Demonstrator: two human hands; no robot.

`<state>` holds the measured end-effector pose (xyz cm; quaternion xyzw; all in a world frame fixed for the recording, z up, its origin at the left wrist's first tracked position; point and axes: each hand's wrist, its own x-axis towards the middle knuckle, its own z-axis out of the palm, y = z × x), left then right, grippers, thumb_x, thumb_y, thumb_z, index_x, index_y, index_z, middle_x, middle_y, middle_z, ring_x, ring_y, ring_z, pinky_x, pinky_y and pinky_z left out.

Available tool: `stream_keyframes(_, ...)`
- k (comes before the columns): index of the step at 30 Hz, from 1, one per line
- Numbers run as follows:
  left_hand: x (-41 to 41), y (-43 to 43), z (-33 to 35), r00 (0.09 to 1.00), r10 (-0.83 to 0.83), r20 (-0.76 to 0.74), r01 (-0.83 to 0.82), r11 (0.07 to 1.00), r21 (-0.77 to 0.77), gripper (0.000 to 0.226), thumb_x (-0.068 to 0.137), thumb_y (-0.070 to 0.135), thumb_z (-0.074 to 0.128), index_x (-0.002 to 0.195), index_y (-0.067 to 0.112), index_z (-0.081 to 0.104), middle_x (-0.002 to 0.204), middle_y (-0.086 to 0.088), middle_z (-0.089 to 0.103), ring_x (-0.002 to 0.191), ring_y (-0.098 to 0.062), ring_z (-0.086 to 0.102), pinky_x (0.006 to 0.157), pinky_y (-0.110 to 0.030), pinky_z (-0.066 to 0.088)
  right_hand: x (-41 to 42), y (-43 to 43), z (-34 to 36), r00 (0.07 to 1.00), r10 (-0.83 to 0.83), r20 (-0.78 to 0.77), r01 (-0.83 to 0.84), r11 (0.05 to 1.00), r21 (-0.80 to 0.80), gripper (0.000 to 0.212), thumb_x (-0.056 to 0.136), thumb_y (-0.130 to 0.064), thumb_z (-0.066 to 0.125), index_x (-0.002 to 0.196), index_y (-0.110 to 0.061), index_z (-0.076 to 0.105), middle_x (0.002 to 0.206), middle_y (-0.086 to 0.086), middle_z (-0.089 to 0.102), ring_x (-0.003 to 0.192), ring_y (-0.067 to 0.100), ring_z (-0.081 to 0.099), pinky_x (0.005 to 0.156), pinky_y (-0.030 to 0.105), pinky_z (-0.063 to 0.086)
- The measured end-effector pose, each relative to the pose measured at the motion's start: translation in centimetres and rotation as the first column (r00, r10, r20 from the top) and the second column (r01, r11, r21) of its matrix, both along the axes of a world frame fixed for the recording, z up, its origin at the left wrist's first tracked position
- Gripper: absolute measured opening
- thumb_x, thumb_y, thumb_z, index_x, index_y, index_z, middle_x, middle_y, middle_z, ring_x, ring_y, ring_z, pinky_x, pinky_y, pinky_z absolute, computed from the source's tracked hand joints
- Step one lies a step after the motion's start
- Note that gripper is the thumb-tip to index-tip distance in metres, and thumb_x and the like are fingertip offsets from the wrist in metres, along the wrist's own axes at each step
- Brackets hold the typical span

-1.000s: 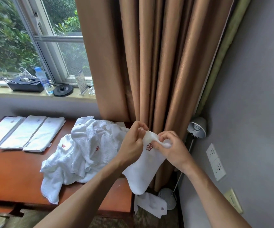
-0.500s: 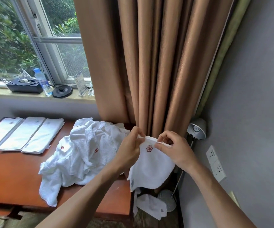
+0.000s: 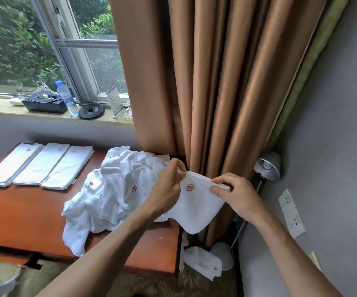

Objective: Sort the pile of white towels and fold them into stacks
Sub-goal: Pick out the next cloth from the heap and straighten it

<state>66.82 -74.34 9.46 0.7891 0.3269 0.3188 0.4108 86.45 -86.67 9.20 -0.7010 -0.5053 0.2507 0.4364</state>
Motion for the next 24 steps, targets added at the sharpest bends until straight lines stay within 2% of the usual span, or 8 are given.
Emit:
stream_keyframes(5, -1.3, 0.8, 0.1, 0.999, 0.035, -0.009, -0.035, 0.999, -0.002, 0.033, 0.103, 0.005, 0.044, 0.091, 0.035, 0.047, 0.079, 0.012, 0.057, 0.070, -0.007, 0.050, 0.061, -0.015, 0.039, -0.7, 0.7, 0.3, 0.999, 0.011, -0.047, -0.011, 1.000, -0.002, 0.007, 0.091, -0.028, 0.079, 0.094, -0.034, 0.077, 0.098, -0.024, 0.067, 0.094, -0.002, 0.064, 0.073, 0.007, 0.046)
stream_keyframes(8, -1.7, 1.4, 0.5, 0.998, 0.068, 0.009, -0.068, 0.998, -0.018, 0.035, 0.103, 0.001, 0.044, 0.090, 0.034, 0.047, 0.076, 0.023, 0.056, 0.071, -0.003, 0.050, 0.063, -0.015, 0.039, -1.1, 1.8, 1.3, 0.999, -0.018, -0.047, 0.020, 0.999, 0.040, 0.011, 0.090, -0.027, 0.080, 0.088, -0.038, 0.076, 0.095, -0.022, 0.070, 0.085, -0.001, 0.065, 0.067, 0.010, 0.048)
stream_keyframes(13, -3.3, 1.5, 0.5, 0.990, 0.143, 0.013, -0.142, 0.990, -0.014, 0.023, 0.104, 0.006, 0.045, 0.098, 0.028, 0.048, 0.071, 0.011, 0.055, 0.065, -0.003, 0.049, 0.060, -0.015, 0.040, -2.0, 3.0, 1.3, 0.995, 0.003, -0.101, 0.003, 0.998, 0.062, 0.020, 0.099, -0.018, 0.070, 0.096, -0.037, 0.076, 0.099, -0.018, 0.072, 0.074, 0.011, 0.072, 0.070, 0.013, 0.052)
stream_keyframes(16, -4.9, 2.3, 1.1, 0.983, 0.184, -0.006, -0.184, 0.982, -0.034, 0.022, 0.106, 0.009, 0.047, 0.114, 0.030, 0.051, 0.082, 0.002, 0.065, 0.076, -0.007, 0.060, 0.067, -0.019, 0.047, -3.2, 4.4, 1.4, 0.994, 0.020, -0.111, -0.013, 0.998, 0.061, 0.016, 0.098, -0.021, 0.071, 0.097, -0.036, 0.077, 0.094, -0.022, 0.074, 0.082, 0.007, 0.072, 0.072, 0.014, 0.053)
stream_keyframes(18, -5.9, 3.1, 1.6, 0.973, 0.231, -0.012, -0.232, 0.973, -0.023, 0.021, 0.105, 0.008, 0.049, 0.113, 0.026, 0.057, 0.089, 0.005, 0.067, 0.084, -0.007, 0.061, 0.072, -0.023, 0.048, -3.9, 5.7, 1.6, 0.985, 0.042, -0.168, -0.024, 0.994, 0.103, 0.018, 0.096, -0.017, 0.073, 0.100, -0.034, 0.076, 0.096, -0.023, 0.074, 0.093, 0.000, 0.069, 0.075, 0.008, 0.050)
stream_keyframes(19, -6.4, 3.3, 1.8, 0.968, 0.250, -0.015, -0.250, 0.968, -0.012, 0.020, 0.105, 0.007, 0.050, 0.110, 0.024, 0.059, 0.091, 0.008, 0.068, 0.086, -0.005, 0.062, 0.074, -0.020, 0.047, -4.3, 6.4, 1.7, 0.976, 0.053, -0.210, -0.026, 0.991, 0.129, 0.021, 0.095, -0.013, 0.073, 0.103, -0.033, 0.075, 0.097, -0.022, 0.074, 0.095, -0.001, 0.068, 0.077, 0.008, 0.049)
stream_keyframes(22, -7.9, 3.8, 2.5, 0.955, 0.297, -0.019, -0.297, 0.955, -0.009, 0.020, 0.104, 0.007, 0.051, 0.102, 0.022, 0.063, 0.092, 0.019, 0.069, 0.089, 0.005, 0.062, 0.072, -0.008, 0.042, -5.6, 8.0, 1.4, 0.932, 0.106, -0.347, -0.047, 0.984, 0.174, 0.028, 0.095, -0.008, 0.073, 0.112, -0.030, 0.073, 0.102, -0.011, 0.076, 0.096, 0.004, 0.069, 0.084, 0.016, 0.053)
stream_keyframes(24, -9.3, 4.0, 2.9, 0.939, 0.345, -0.002, -0.345, 0.939, -0.008, 0.019, 0.103, 0.006, 0.053, 0.099, 0.020, 0.064, 0.090, 0.021, 0.068, 0.088, 0.006, 0.061, 0.073, -0.008, 0.042, -6.9, 8.9, 0.9, 0.899, 0.153, -0.409, -0.111, 0.986, 0.124, 0.029, 0.095, -0.008, 0.073, 0.117, -0.026, 0.071, 0.107, -0.002, 0.077, 0.102, 0.012, 0.070, 0.091, 0.025, 0.056)
